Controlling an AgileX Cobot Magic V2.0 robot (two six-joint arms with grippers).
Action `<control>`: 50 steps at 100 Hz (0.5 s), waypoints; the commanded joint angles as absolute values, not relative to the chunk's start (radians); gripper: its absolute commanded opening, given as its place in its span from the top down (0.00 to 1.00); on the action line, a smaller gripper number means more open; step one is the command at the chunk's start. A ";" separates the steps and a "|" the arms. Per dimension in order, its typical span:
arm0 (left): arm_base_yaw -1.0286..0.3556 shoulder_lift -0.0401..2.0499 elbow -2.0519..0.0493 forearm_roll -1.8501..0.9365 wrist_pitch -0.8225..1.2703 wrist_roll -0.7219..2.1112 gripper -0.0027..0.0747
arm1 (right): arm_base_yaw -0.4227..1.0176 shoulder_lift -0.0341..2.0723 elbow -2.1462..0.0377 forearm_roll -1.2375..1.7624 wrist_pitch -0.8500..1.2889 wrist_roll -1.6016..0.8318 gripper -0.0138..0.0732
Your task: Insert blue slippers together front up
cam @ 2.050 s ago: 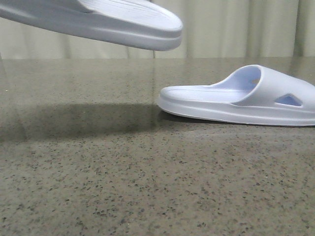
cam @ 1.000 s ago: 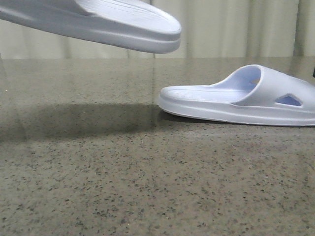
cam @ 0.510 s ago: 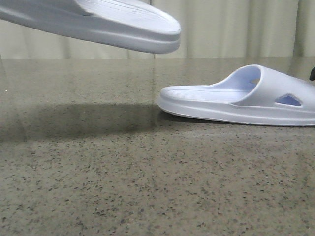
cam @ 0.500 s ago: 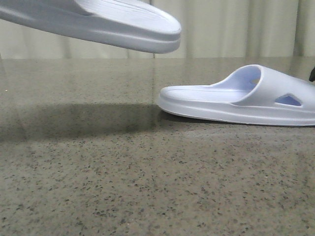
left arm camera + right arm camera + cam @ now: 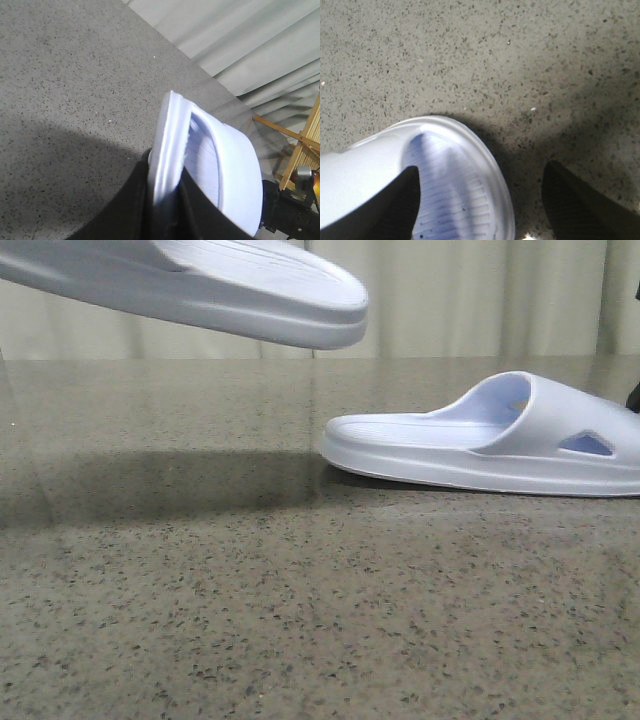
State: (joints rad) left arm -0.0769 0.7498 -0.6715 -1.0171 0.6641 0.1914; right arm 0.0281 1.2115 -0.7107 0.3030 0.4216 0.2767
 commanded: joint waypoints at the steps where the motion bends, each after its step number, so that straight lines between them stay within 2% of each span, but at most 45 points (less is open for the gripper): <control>1: -0.086 0.747 -0.710 -1.069 0.631 0.185 0.93 | 0.028 1.196 -0.736 0.310 0.361 0.276 0.33; 50: -0.086 0.747 -0.710 -1.071 0.631 0.185 0.93 | 0.028 1.228 -0.736 0.341 0.366 0.276 0.33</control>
